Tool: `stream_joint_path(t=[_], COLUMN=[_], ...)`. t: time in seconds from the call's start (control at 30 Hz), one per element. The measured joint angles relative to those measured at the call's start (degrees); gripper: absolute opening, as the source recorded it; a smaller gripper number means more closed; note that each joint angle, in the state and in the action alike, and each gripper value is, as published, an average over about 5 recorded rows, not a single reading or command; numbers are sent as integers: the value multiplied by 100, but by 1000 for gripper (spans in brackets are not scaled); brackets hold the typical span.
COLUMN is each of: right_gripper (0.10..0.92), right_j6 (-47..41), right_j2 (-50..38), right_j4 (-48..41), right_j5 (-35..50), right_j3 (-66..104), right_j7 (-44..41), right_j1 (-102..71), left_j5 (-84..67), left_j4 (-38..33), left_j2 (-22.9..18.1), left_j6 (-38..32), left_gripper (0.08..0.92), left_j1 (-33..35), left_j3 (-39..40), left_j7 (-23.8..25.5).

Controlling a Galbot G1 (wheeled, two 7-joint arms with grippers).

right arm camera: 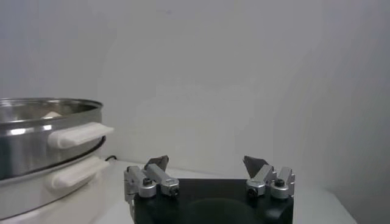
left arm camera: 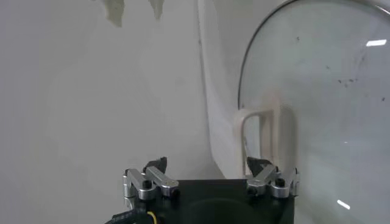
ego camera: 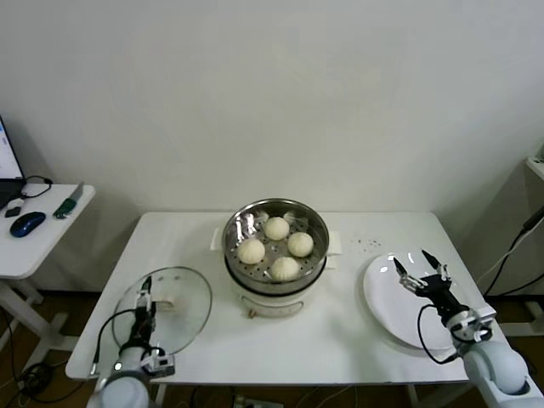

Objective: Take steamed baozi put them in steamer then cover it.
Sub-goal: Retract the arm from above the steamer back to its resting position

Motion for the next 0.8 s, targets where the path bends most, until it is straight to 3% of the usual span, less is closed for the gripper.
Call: stream_joint_path(t=[0.57,0.8], right_gripper=[823,823], right_j6=[85,126], right_j2=[267,347], right_j4=[-72,-119], right_j5=[-260,-379], right_j3=[140,179], right_j7=[-87,-134], right_j1=[-183,-233], left_j5=[-290,-444], left_j4=[580,732], left_j2=[-45,-48], left_j6=[-49,-120], left_gripper=[818,658], left_j1=[-505,-626], left_j3=[100,119], left_j7=[-335,-456])
